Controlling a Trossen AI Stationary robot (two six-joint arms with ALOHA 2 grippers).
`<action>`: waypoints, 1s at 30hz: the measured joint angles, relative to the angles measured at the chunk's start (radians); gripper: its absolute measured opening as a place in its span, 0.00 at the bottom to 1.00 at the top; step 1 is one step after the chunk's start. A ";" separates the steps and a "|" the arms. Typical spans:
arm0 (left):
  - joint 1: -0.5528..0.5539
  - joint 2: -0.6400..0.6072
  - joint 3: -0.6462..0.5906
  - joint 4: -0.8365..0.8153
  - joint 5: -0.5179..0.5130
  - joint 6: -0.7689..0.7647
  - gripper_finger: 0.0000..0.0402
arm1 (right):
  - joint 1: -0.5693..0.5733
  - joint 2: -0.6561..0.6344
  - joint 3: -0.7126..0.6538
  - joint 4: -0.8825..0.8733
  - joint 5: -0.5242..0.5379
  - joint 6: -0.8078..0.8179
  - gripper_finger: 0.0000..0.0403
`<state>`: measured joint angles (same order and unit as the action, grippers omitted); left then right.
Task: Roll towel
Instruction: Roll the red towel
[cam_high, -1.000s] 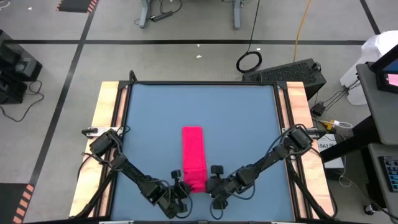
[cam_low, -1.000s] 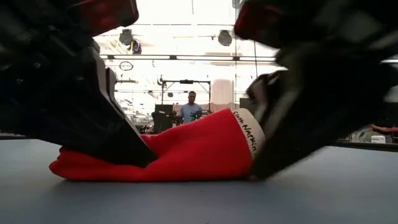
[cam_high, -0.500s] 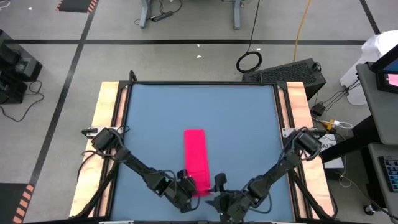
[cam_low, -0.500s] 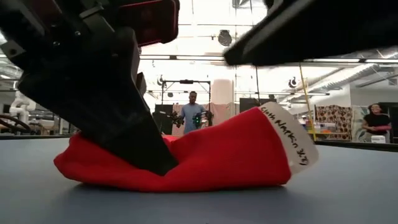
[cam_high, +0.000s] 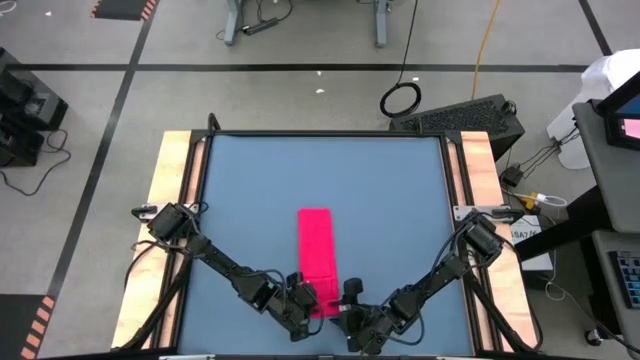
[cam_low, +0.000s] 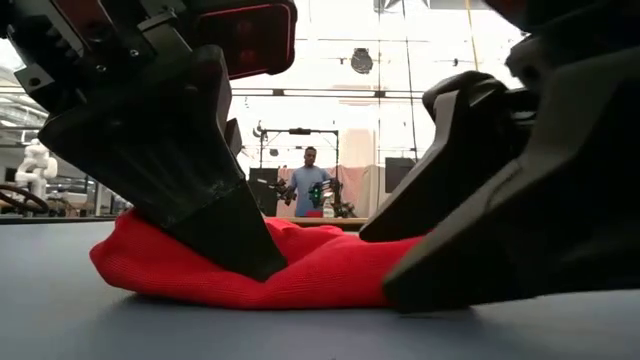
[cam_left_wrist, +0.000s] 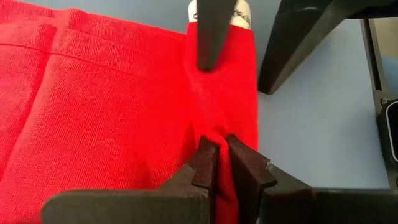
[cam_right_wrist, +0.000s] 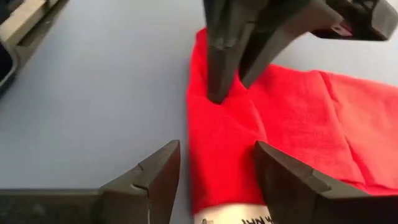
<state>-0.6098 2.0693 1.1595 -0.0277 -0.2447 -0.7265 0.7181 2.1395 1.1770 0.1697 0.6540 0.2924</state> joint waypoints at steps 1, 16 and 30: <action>0.000 0.000 0.000 0.004 0.000 0.000 0.09 | -0.003 0.000 0.000 -0.003 0.000 0.011 0.49; -0.061 -0.144 -0.004 -0.044 -0.292 0.111 0.30 | -0.025 -0.002 0.003 -0.069 -0.027 0.229 0.37; -0.180 -0.066 -0.004 -0.048 -0.462 0.397 0.58 | -0.025 -0.002 0.002 -0.070 -0.024 0.244 0.14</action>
<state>-0.7898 2.0035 1.1557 -0.0752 -0.7062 -0.3291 0.6932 2.1372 1.1793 0.0994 0.6304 0.5365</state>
